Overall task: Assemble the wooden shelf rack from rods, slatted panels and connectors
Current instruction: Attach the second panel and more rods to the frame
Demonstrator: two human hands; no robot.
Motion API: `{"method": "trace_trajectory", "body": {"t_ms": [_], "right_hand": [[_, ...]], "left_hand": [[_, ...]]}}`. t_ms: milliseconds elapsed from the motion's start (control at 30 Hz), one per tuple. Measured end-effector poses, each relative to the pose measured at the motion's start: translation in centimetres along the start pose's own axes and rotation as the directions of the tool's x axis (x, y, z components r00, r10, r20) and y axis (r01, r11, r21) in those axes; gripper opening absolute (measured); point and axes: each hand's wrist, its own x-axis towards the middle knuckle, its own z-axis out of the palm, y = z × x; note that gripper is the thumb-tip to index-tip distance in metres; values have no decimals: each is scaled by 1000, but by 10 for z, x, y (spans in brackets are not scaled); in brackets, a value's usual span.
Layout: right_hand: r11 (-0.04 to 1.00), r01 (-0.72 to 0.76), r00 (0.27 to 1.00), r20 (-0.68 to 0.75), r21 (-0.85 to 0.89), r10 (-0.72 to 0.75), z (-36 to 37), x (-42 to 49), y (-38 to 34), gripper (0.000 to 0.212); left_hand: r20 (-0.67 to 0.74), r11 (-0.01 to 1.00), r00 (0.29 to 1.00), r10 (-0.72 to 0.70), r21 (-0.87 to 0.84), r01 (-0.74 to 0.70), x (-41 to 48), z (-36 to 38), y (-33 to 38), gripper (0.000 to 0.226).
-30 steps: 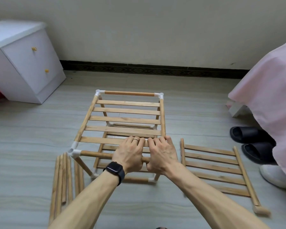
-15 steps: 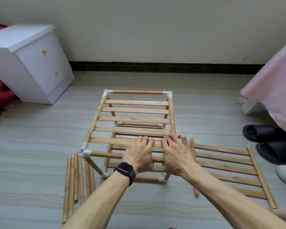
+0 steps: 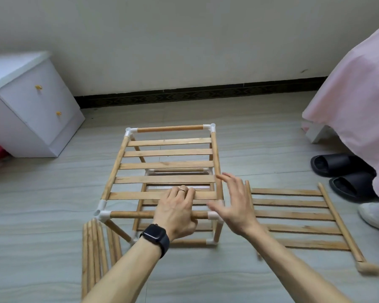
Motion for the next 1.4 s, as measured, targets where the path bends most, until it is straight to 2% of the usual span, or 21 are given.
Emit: {"method": "trace_trajectory", "body": {"t_ms": [33, 67, 100, 133, 167, 267, 333, 400, 500, 567, 667, 733, 867, 933, 1000, 1067, 1133, 1200, 1233, 1300, 1400], "right_hand": [[960, -164, 981, -69, 225, 184, -1, 5, 4, 63], [837, -346, 927, 19, 424, 373, -1, 13, 5, 55], [712, -486, 866, 170, 506, 470, 2, 22, 9, 56], [666, -556, 829, 271, 496, 490, 5, 27, 10, 62], [677, -564, 825, 299, 473, 479, 10, 29, 11, 68], [768, -453, 891, 196, 453, 410, 23, 26, 17, 83], [850, -355, 934, 113, 390, 338, 24, 24, 23, 68], [888, -325, 945, 76, 327, 318, 23, 28, 23, 56], [907, -302, 953, 62, 294, 297, 21, 31, 22, 60], [910, -300, 954, 72, 287, 291, 22, 30, 23, 61], [892, -329, 944, 90, 310, 318, 27, 27, 27, 59], [900, -346, 938, 113, 265, 327, 19, 30, 24, 61], [948, -317, 940, 145, 40, 309, 1, 40, 16, 61], [943, -327, 939, 95, -60, 331, -9, 41, 18, 51], [931, -317, 944, 31, -182, 328, -20, 37, 20, 43], [918, -287, 958, -58, -273, 282, -29, 29, 22, 32], [909, -178, 982, -121, -376, 143, -31, 18, 23, 26], [869, -14, 994, -102, -495, -43, -24, 9, 20, 35], [830, 74, 987, -76, -553, -139, -19, 6, 19, 34], [731, 178, 971, -5, -659, -241, -14, 1, 15, 37], [638, 218, 968, 80, -739, -238, -20, 3, 12, 50]], "left_hand": [[8, 1000, 1000, 11, -7, -10, 3, -2, 4, 72], [19, 999, 1000, 25, -25, -24, 8, -5, 11, 78], [31, 998, 999, 43, -45, -41, 14, -7, 20, 80], [37, 997, 998, 56, -61, -53, 20, -9, 30, 79], [31, 996, 998, 59, -72, -56, 25, -10, 39, 74], [-11, 996, 998, 58, -74, -59, 32, -7, 48, 56], [-54, 996, 996, 66, -61, -69, 31, -1, 44, 52], [-90, 995, 994, 68, -61, -73, 30, 0, 42, 53], [-129, 994, 989, 75, -65, -84, 34, -2, 45, 68], [-150, 994, 986, 78, -66, -89, 32, -2, 45, 70], [-72, 997, 994, 81, -15, -82, 29, -9, 43, 75], [-18, 998, 998, 67, -1, -67, 31, -17, 47, 76], [41, 998, 998, 45, -39, -43, 35, -21, 51, 50], [-2, 993, 993, 114, -34, -114, 25, -23, 39, 65], [-112, 985, 978, 174, 24, -173, 1, -26, 11, 77], [-145, 993, 985, 98, 77, -87, -30, -24, -27, 86], [-41, 991, 997, -61, 114, 65, -59, -18, -67, 92], [118, 976, 975, -187, 134, 171, -77, -10, -93, 84], [151, 972, 965, -215, 132, 196, -79, -6, -97, 77], [152, 967, 956, -250, 95, 238, -77, -1, -93, 62], [50, 961, 960, -277, 24, 276, -73, 0, -84, 44]]}}
